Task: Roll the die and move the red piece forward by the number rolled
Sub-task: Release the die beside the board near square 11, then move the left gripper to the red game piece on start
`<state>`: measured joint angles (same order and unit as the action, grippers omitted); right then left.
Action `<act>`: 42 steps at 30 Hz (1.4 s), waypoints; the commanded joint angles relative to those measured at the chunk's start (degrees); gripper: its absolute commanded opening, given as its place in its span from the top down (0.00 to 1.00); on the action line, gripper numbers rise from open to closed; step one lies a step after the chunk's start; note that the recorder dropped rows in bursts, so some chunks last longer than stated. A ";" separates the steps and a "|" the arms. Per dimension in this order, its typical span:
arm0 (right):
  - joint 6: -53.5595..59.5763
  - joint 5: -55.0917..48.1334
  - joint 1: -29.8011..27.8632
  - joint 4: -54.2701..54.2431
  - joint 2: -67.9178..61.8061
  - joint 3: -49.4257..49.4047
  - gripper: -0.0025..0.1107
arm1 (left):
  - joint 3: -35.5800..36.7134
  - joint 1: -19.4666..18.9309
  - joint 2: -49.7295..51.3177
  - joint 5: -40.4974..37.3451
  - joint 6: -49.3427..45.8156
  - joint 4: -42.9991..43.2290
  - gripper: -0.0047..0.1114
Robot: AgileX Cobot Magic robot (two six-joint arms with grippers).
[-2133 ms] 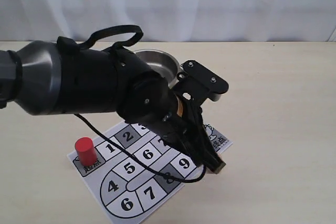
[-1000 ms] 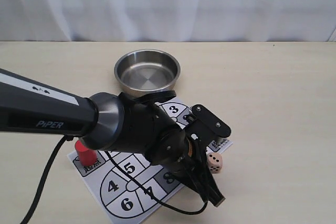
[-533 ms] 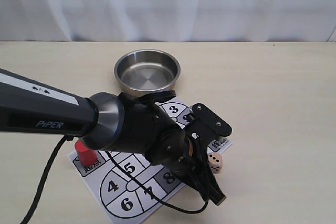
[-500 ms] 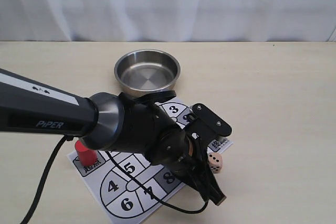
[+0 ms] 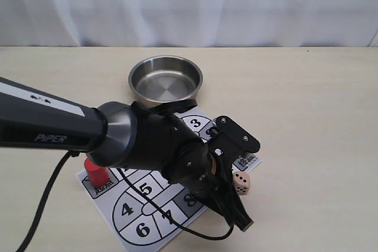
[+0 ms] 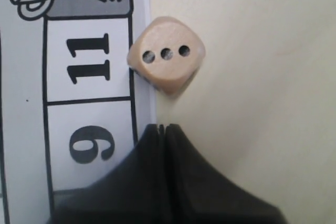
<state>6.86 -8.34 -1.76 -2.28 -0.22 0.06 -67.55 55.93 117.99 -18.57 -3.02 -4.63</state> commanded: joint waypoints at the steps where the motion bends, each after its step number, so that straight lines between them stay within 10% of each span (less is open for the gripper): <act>1: -0.03 0.33 -0.12 0.14 0.22 -0.06 0.94 | 0.10 0.11 -4.40 -4.11 -0.12 -0.44 0.96; 13: -0.03 0.33 -0.12 0.14 0.22 -0.06 0.94 | 2.90 -3.78 -18.36 -15.17 1.49 2.60 0.96; 27: -0.03 0.33 -0.12 0.14 0.22 -0.06 0.94 | 14.77 -29.06 -32.16 -19.91 3.02 2.38 0.95; 37: -0.03 0.33 -0.12 0.14 0.22 -0.06 0.94 | 14.77 -31.87 -32.16 -20.49 3.02 2.33 0.47; 42: -0.03 0.33 -0.12 0.14 0.22 -0.06 0.94 | 16.17 -31.87 -31.77 -19.42 3.02 1.98 0.42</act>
<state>6.86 -8.34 -1.76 -2.28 -0.22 0.06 -52.58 24.13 86.27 -39.08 -0.48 -1.83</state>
